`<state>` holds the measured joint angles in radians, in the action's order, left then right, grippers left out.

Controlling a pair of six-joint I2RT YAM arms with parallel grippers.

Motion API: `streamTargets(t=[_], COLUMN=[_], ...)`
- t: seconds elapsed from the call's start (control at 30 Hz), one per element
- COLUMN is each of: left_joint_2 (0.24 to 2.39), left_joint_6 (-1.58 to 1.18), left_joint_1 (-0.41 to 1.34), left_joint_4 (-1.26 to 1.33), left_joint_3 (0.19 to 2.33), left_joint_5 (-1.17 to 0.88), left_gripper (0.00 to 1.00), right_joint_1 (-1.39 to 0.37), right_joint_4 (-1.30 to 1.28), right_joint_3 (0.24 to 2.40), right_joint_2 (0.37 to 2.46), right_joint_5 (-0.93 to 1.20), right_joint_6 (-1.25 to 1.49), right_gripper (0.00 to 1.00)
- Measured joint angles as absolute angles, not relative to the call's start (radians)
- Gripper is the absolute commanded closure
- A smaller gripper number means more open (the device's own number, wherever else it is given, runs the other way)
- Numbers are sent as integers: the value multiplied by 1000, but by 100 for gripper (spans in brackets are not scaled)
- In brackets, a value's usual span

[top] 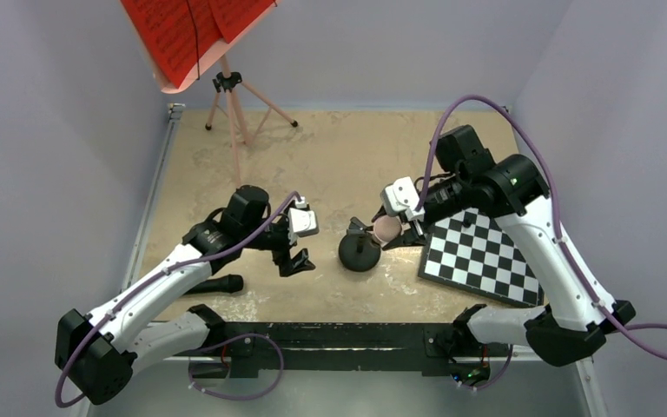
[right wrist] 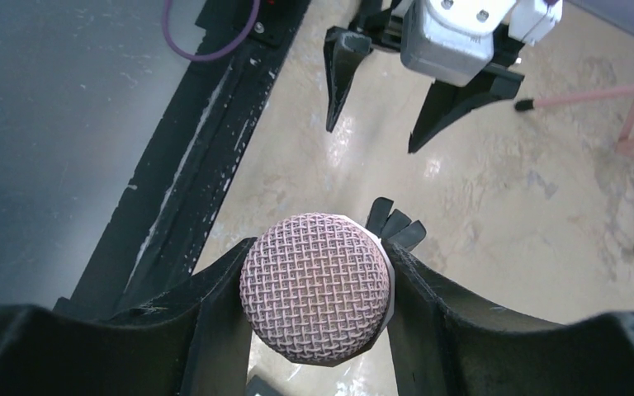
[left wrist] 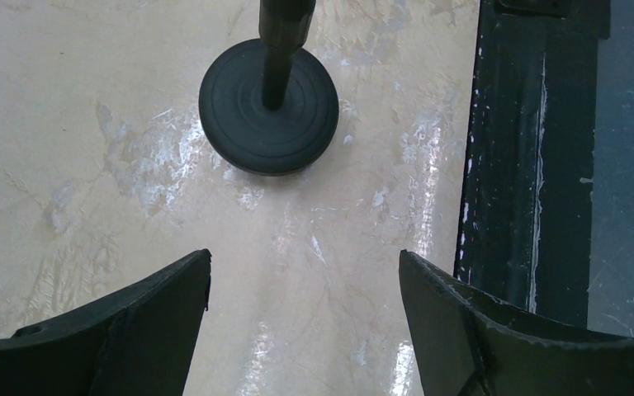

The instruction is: Pack up the instrument practice props

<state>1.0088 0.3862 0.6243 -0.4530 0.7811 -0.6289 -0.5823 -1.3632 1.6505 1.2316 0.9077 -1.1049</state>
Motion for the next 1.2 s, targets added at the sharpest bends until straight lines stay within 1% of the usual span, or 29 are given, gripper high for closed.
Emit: streamTargets(t=[0.1,0.2,0.33,0.53,0.63,0.83,0.97,1.1,1.13,1.17,1.2], left_joint_2=[994,985,977,944,929,937,954,981,988,997,1005], left_joint_6=[389,389,387,406,424,458,468,468,468,468,468], left_joint_1=[624,624,624,624,624,624,624,624,624,624,624], left_joint_4=[-471,-493,-527,-557,-559,-564,-562,-547,-542,-537,-533], left_joint_3=[781,781,788,793,793,793,793,793,793,793,793], left_joint_5=[-633,-635,-640,-642,-639,-627,-620,-619,-619,-619,-617], left_gripper=[12,11,11,10,9,8,8,8,8,8,8], right_joint_1=[-582,-582,-583,-583,-583,-583,-581,-581,-581,-581,-580], right_joint_4=[-1429,-1498,-1568,-1579,-1579,-1592,-1582,-1577,-1575,-1572,-1570], right_joint_3=[1721,1780,1843,1853,1852,1871,1903,1899,1894,1891,1889], right_joint_2=[1295,1364,1458,1527,1533,1575,1626,1618,1614,1609,1605], right_joint_5=[960,1006,1046,1062,1063,1063,1077,1072,1070,1068,1065], right_joint_6=[-1181,-1246,-1351,-1458,-1479,-1482,-1466,-1448,-1441,-1434,-1421], right_gripper=[96,99,100,98,96,88,72,49,41,30,10])
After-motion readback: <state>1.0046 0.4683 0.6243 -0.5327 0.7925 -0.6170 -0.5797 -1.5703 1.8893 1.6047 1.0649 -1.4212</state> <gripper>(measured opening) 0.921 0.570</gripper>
